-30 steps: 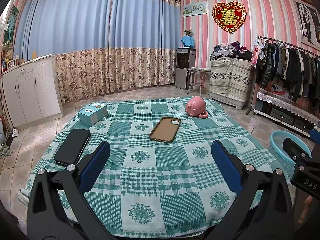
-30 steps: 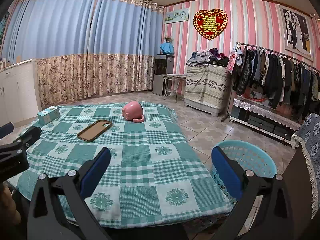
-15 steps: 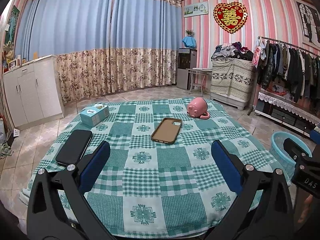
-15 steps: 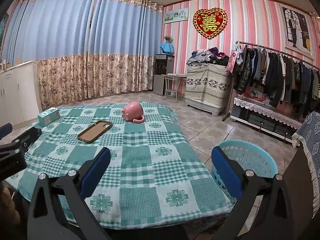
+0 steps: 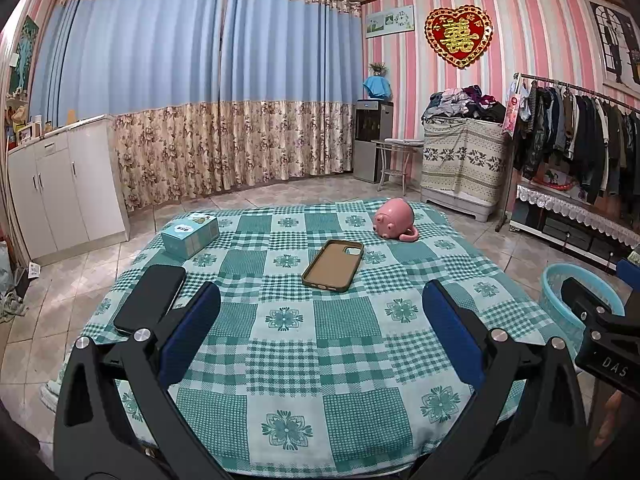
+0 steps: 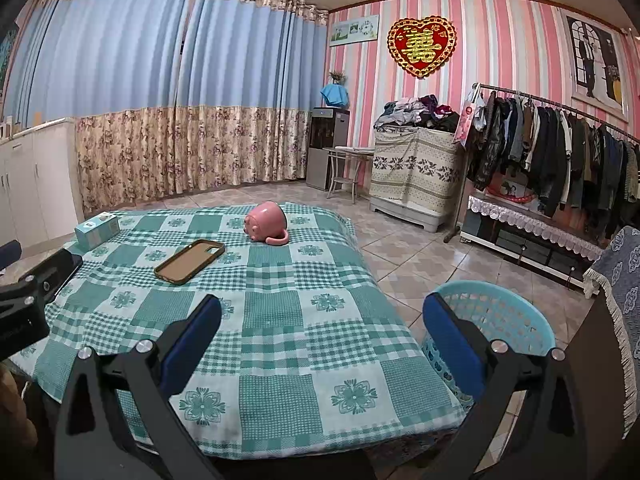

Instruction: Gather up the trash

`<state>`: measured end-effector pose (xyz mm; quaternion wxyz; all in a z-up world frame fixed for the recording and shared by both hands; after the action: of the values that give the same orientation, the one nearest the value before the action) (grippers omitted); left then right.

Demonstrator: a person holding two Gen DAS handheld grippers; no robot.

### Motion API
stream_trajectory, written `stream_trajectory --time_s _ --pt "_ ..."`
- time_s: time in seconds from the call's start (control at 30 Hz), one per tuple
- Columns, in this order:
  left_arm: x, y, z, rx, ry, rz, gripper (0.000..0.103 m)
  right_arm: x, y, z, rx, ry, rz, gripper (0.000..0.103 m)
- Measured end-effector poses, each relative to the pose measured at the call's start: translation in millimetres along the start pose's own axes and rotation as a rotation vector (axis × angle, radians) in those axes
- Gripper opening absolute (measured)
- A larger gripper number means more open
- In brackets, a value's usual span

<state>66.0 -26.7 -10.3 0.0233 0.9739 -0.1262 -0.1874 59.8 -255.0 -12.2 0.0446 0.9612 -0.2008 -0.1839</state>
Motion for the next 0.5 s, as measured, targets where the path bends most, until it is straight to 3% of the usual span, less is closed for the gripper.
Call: stream_trajectory --time_s 0.5 --pt "1.2 -1.1 1.3 -0.005 -0.008 0.001 0.098 0.5 0.4 -0.2 -0.002 0.0 0.0 0.098"
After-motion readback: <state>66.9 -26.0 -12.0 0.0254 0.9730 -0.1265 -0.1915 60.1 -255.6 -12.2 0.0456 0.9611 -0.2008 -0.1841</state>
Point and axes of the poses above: each gripper's, at about its wrist camera, not at the fingertips, and x roughly the way its jaws point, y to its right, z to its underside, the point moved 4 cm from there along x, roughly the way its jaws point, and after that the axes turned 14 degrees about z, right-handed, at the moved point
